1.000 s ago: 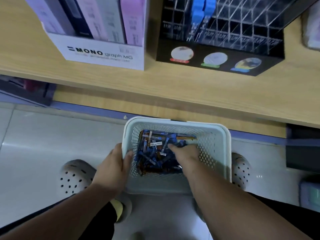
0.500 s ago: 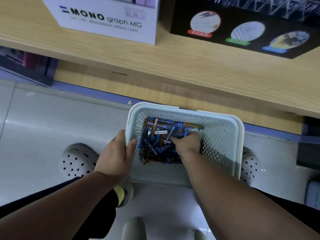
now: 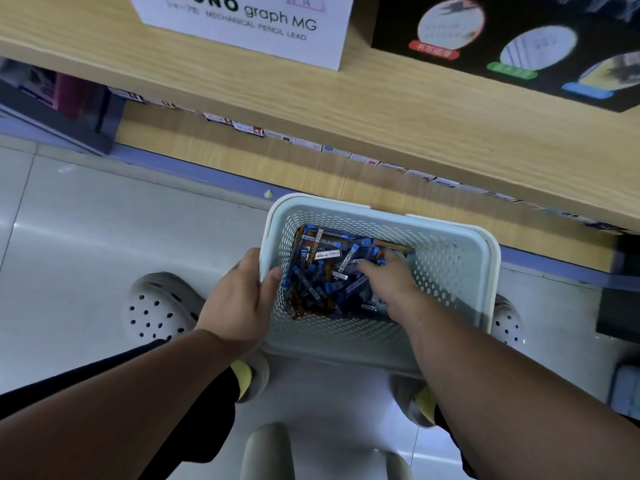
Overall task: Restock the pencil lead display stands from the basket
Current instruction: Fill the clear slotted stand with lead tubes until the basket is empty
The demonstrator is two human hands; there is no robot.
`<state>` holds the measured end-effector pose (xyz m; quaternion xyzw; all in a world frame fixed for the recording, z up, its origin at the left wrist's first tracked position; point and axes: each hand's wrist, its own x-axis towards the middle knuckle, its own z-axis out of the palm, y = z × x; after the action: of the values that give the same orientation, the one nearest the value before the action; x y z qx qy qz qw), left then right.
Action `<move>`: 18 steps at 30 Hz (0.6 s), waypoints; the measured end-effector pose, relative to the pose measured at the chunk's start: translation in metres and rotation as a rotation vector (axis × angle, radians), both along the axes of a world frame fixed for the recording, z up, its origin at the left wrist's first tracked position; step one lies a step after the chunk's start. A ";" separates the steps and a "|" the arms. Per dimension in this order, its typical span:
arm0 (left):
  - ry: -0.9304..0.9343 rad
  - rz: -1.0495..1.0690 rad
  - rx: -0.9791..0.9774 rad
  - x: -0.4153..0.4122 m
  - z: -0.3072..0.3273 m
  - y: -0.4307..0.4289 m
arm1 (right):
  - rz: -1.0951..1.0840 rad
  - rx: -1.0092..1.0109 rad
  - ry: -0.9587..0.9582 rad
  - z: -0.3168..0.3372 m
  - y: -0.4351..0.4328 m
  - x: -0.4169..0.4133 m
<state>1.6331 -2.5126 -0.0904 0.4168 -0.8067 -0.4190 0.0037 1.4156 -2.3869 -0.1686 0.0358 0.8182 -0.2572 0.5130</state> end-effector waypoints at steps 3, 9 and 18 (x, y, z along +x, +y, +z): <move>0.005 0.006 0.002 0.001 -0.001 0.000 | 0.004 -0.041 -0.002 0.006 -0.005 0.007; 0.008 0.015 0.023 0.001 -0.002 0.001 | 0.044 -0.020 0.023 0.001 -0.021 0.034; 0.019 0.022 0.031 0.001 -0.005 0.001 | 0.093 -0.015 0.003 -0.003 -0.039 0.066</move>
<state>1.6342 -2.5120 -0.0954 0.4218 -0.7952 -0.4356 0.0096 1.4817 -2.4258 -0.1716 -0.0064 0.8178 -0.2391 0.5234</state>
